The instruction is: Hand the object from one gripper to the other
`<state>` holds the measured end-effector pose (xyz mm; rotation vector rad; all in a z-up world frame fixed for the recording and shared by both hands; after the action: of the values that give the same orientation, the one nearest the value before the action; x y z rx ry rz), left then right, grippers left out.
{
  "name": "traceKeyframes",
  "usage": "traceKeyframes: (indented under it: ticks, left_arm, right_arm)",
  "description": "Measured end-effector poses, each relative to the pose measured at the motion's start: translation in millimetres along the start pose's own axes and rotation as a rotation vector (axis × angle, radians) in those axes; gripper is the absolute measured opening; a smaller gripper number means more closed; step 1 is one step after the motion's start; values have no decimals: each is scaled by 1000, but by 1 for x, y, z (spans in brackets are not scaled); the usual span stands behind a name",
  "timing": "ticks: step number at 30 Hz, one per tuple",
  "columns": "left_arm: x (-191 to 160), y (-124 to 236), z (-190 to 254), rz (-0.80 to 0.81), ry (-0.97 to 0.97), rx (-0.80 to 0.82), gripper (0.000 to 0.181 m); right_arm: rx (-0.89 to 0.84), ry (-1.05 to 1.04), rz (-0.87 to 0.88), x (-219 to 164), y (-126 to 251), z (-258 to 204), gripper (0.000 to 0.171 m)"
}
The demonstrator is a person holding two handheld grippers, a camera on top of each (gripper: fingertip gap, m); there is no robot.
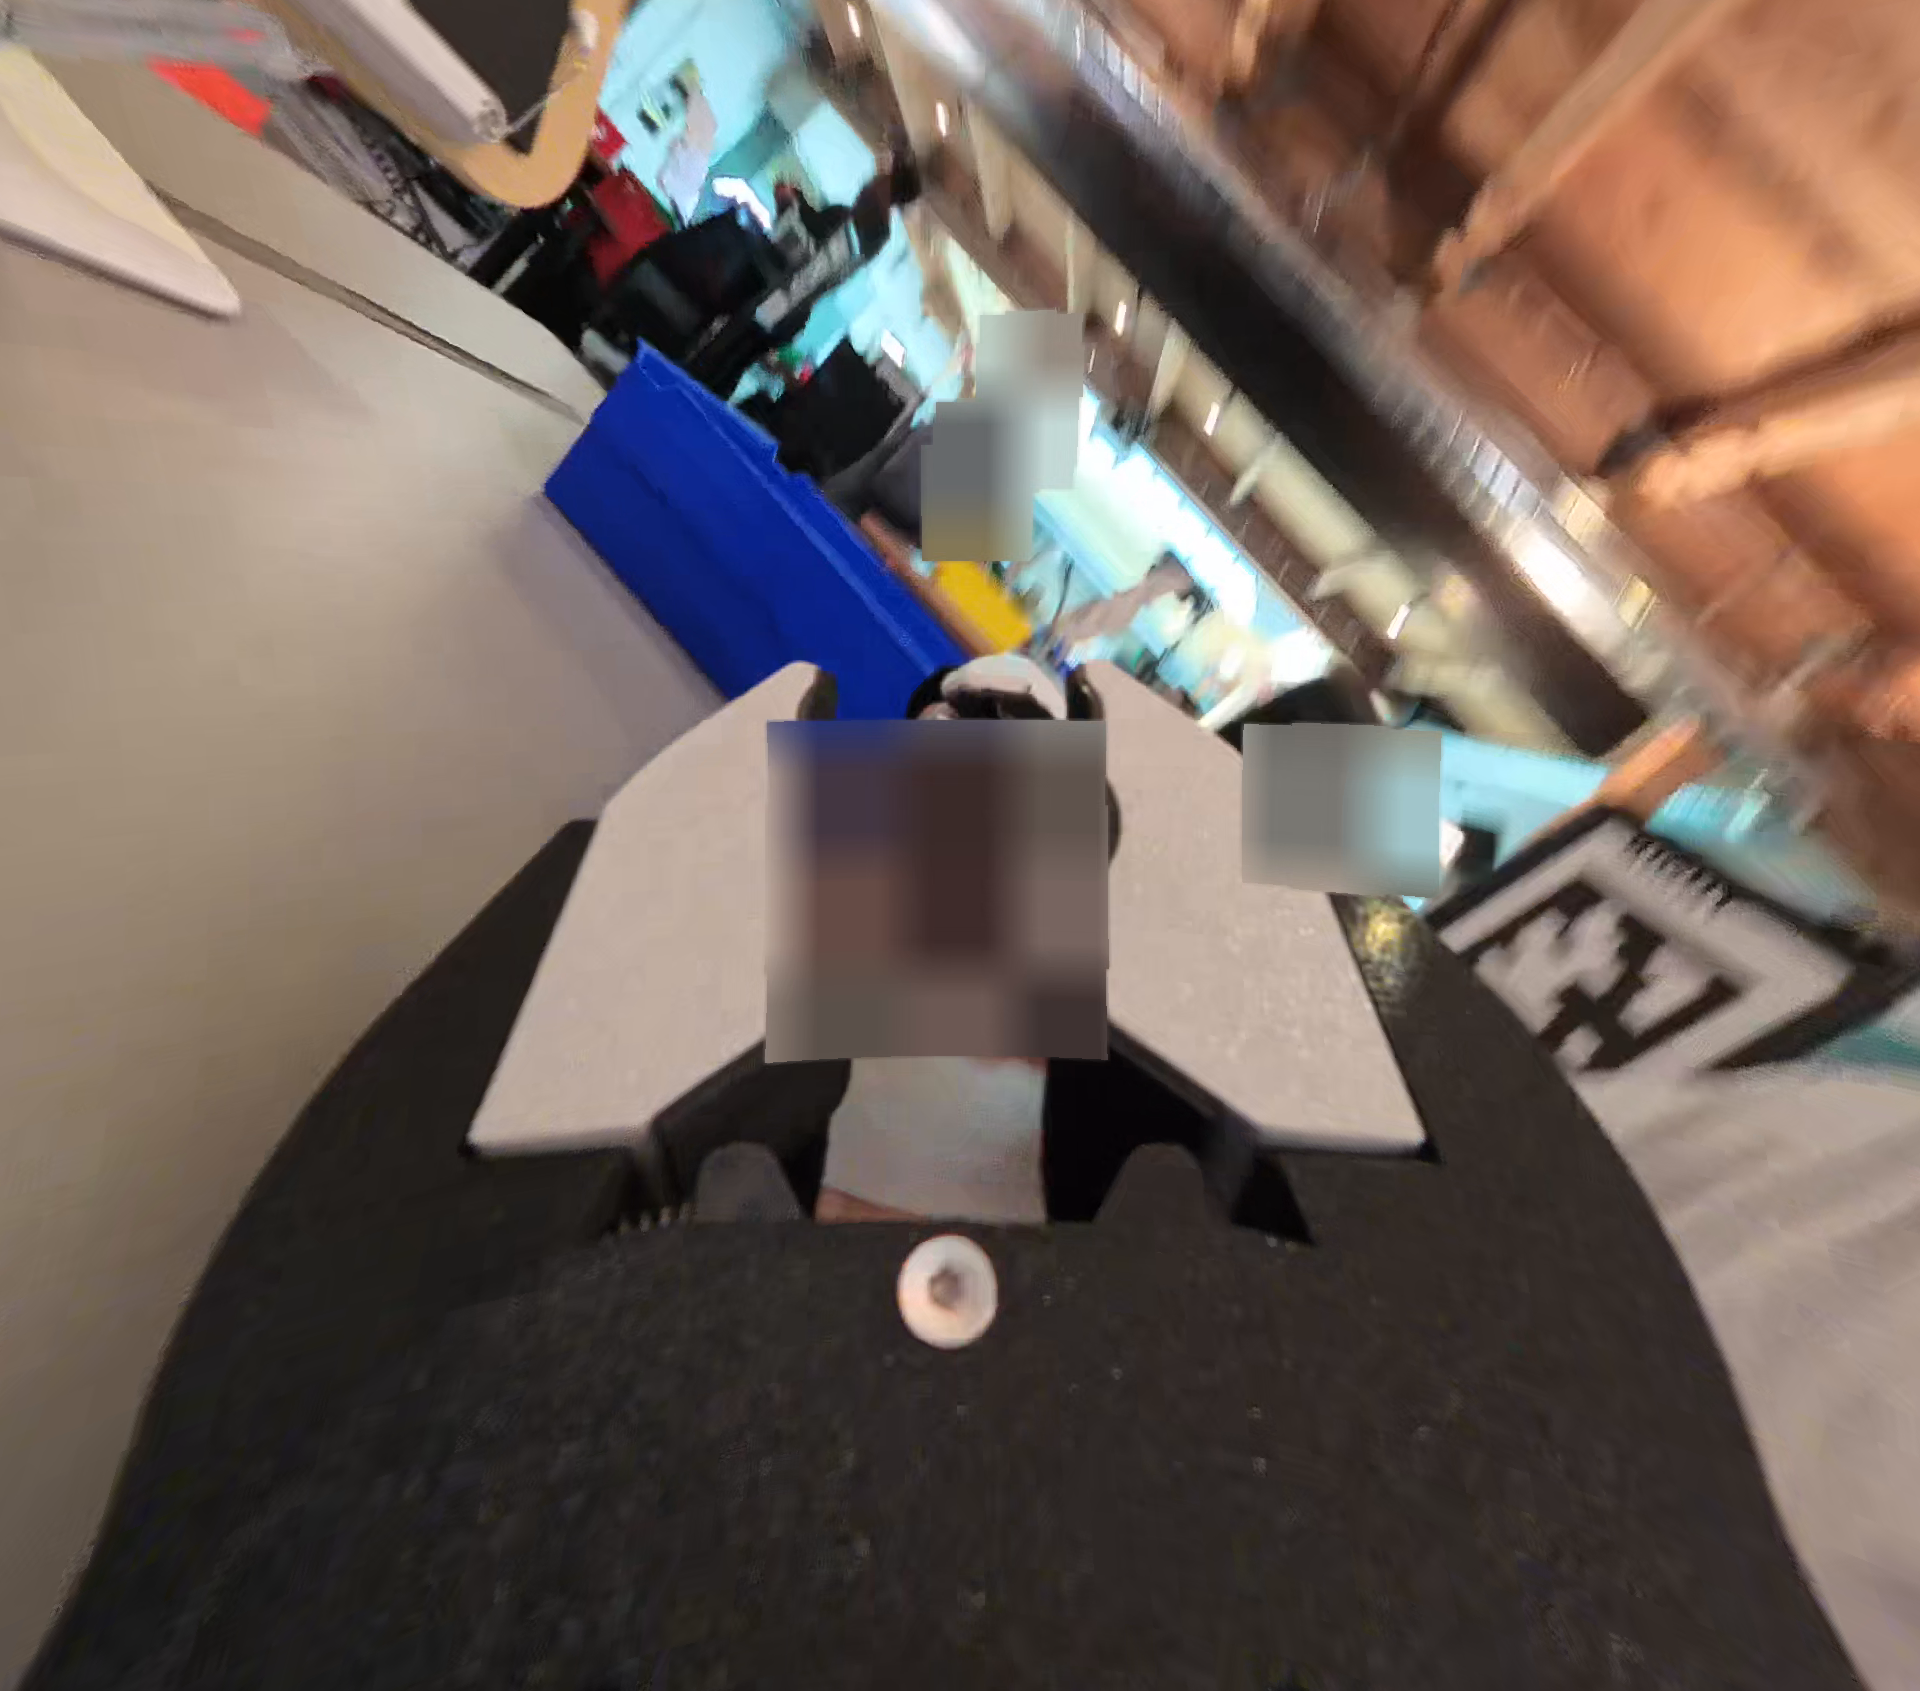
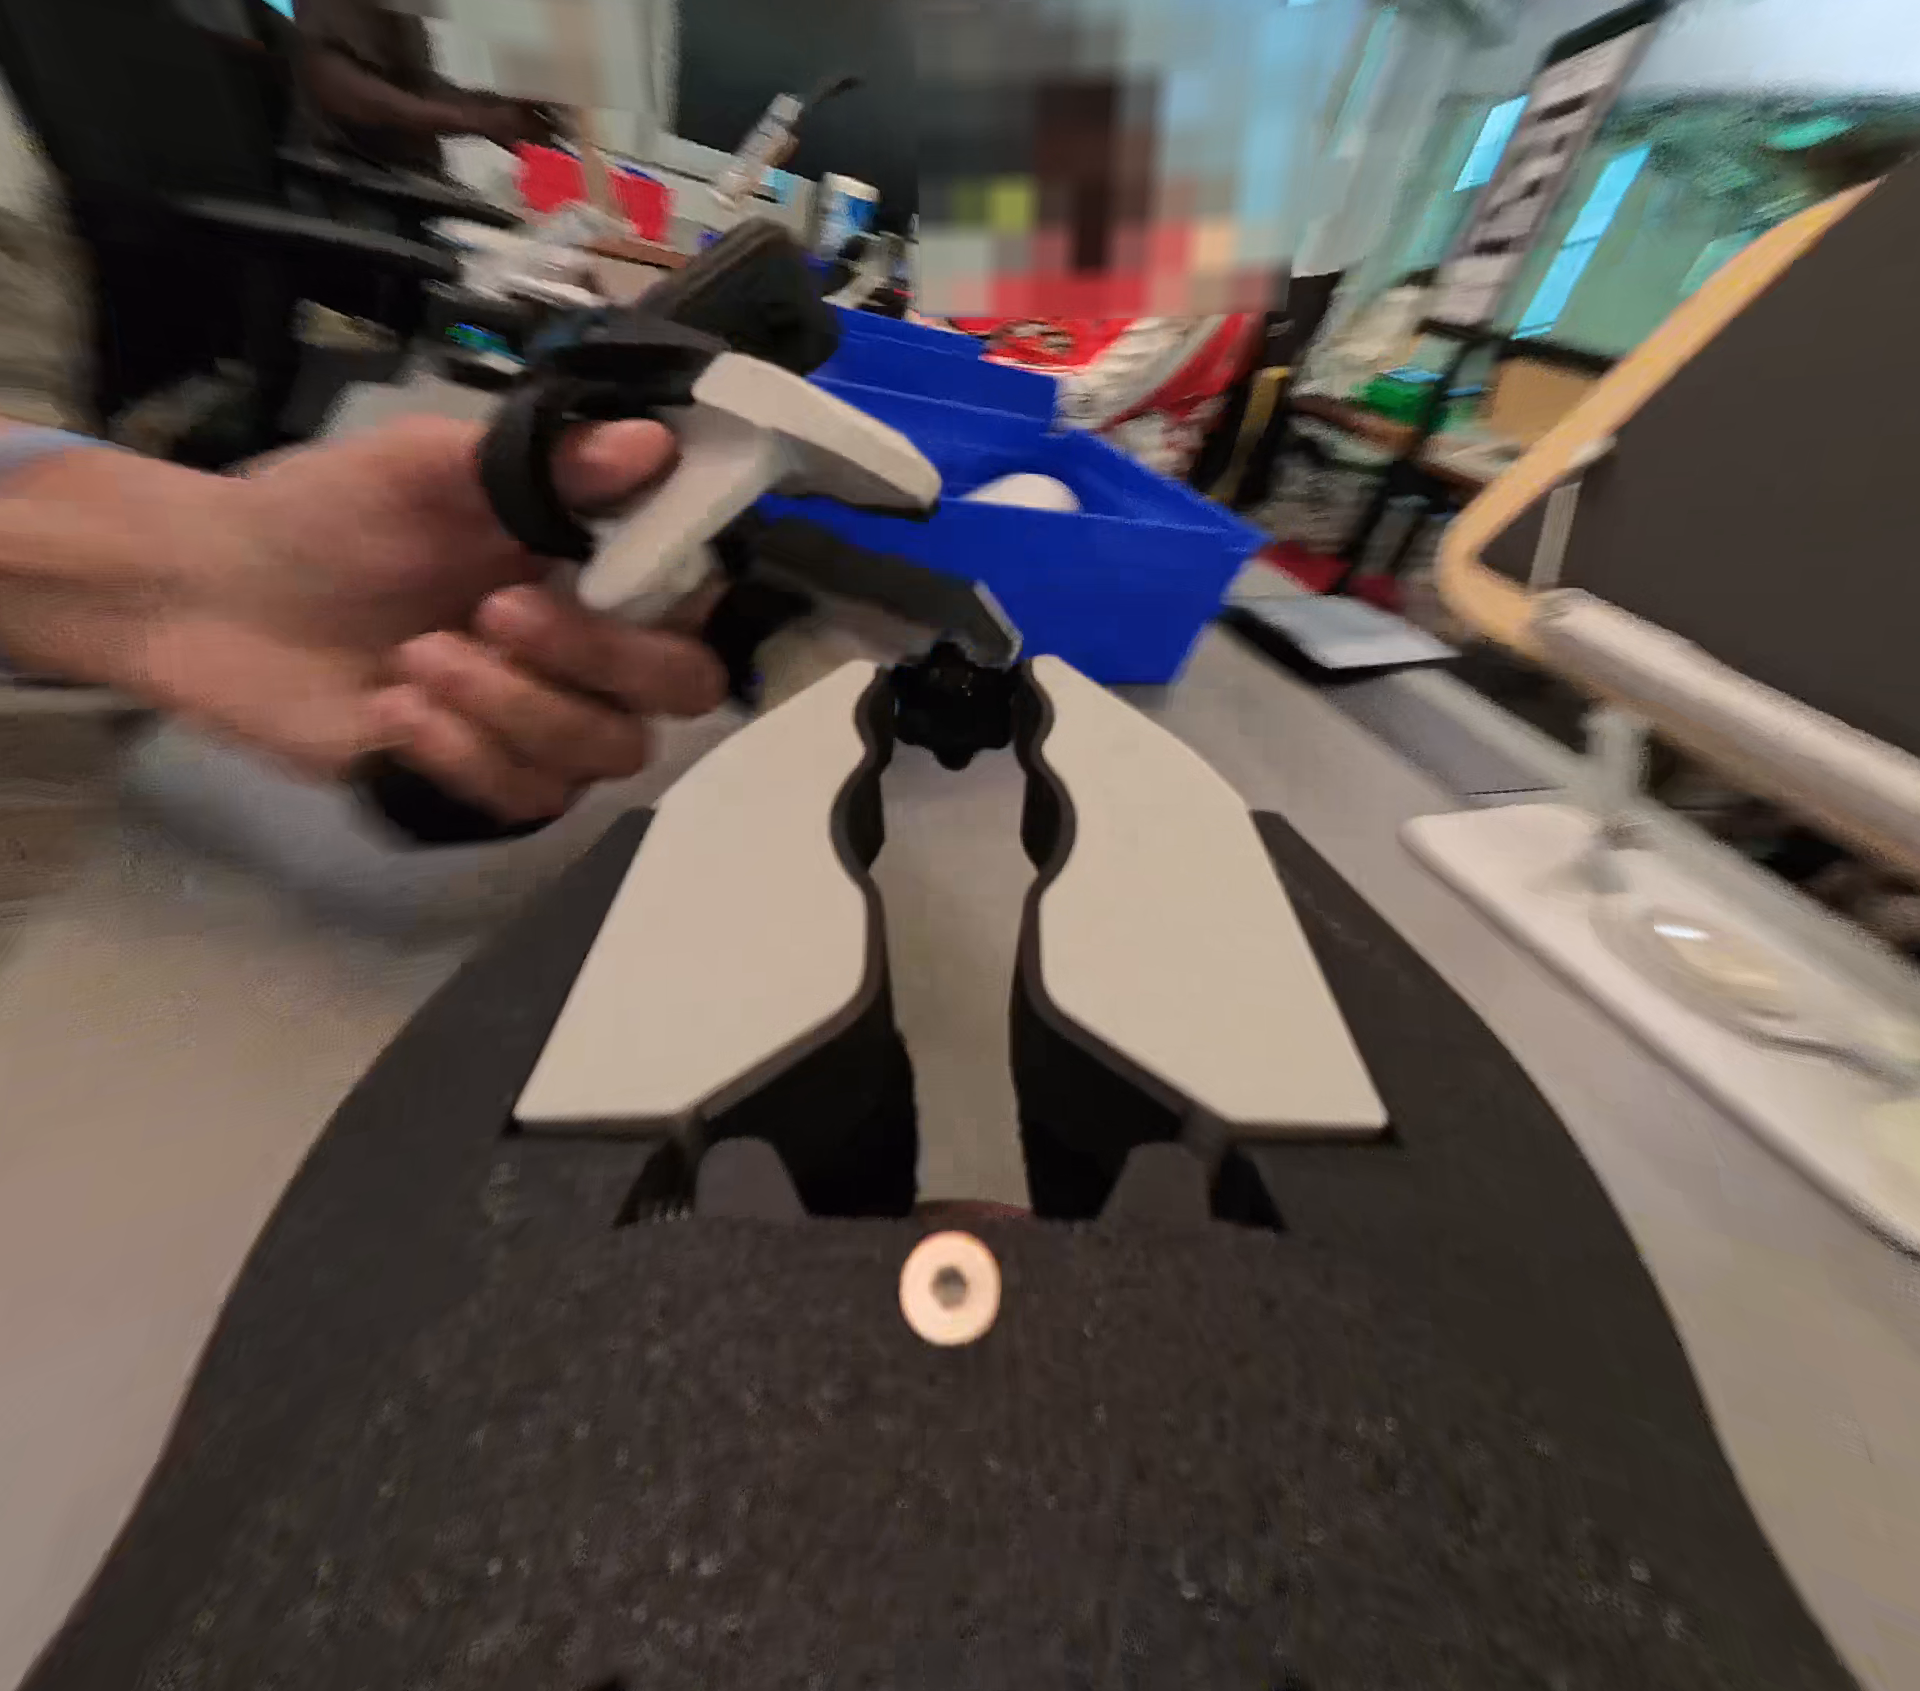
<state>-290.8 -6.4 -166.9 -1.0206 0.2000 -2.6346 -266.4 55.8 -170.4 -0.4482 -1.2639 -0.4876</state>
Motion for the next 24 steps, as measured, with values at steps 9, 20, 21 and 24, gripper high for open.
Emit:
traceKeyframes:
  ticks: [9,20,21,24]
  left_arm:
    - [-24,4,29,-398,-502,-108,28]
    - [-41,-3,24,-449,-563,-64,5]
    - [-43,-3,23,-454,-574,-58,5]
    - [-39,-4,22,-425,-583,-45,5]
  right_arm:
    - [587,-812,98,4,21,-8,22]
    - [611,-897,101,2,14,-15,22]
    - [604,-898,104,1,14,-14,22]
    - [580,-891,111,1,13,-11,22]
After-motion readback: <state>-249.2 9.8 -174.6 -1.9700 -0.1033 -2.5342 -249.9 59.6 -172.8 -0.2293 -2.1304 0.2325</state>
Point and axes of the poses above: each gripper's, where its closed fingertips meet, y back along the fingers, x out of its top, z = x × y across the jaws, the point moved 3 cm from there along y, back along the fingers, and after that the axes turned 1 degree about z, right-handed, at the moved point
